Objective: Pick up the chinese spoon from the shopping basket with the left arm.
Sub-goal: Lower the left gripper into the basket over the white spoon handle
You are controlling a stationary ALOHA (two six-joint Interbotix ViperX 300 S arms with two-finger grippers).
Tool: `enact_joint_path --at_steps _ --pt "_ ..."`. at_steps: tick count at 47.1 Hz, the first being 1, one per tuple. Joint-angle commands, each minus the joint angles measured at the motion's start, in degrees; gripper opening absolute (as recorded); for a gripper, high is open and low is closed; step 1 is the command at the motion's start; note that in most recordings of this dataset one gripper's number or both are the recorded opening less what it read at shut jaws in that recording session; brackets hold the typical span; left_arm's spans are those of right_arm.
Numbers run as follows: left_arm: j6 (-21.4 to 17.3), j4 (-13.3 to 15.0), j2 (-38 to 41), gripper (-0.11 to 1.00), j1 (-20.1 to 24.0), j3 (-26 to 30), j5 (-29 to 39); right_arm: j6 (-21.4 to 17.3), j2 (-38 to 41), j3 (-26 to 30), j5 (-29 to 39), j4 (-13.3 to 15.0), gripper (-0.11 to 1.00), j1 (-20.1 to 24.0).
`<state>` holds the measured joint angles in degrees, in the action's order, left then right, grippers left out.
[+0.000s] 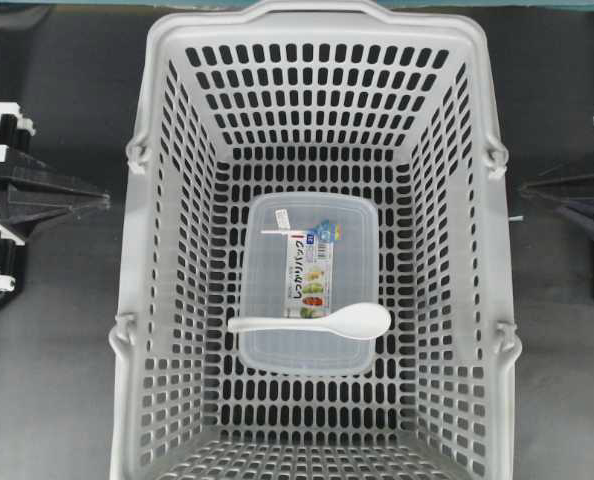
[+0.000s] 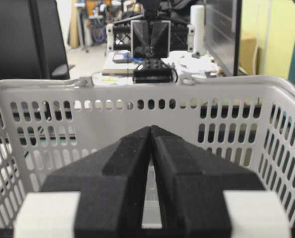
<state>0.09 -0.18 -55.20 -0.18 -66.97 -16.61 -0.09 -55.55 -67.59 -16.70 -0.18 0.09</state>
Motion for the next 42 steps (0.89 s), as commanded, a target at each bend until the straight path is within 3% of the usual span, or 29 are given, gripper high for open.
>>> enact_joint_path --at_steps 1,5,13,23,30,35,42 --pt "0.97 -2.37 0.35 0.06 -0.7 2.55 0.53 -0.26 0.44 1.23 -0.62 -0.18 0.0 0.09" --pt "2.29 -2.37 1.67 0.0 -0.79 5.19 4.75 -0.35 0.44 1.23 -0.62 -0.35 0.0 0.0" --pt "2.55 -2.37 6.5 0.0 -1.58 13.97 17.84 -0.26 0.44 1.41 -0.53 -0.35 -0.01 0.09" --pt "2.72 -2.37 16.88 0.0 -3.96 29.71 37.62 -1.14 0.44 2.29 4.22 -0.53 -0.01 0.09" --pt "3.08 -2.37 26.28 0.0 -5.01 38.67 46.58 -2.2 0.35 2.64 7.12 -0.62 0.0 0.0" --pt "2.72 -2.37 32.34 0.0 -5.98 43.33 50.89 -2.64 0.09 2.81 6.94 -0.62 0.11 0.0" --pt "2.99 -2.37 41.04 0.0 -7.47 49.66 55.2 -2.81 -0.18 2.9 6.33 -0.62 0.41 0.09"
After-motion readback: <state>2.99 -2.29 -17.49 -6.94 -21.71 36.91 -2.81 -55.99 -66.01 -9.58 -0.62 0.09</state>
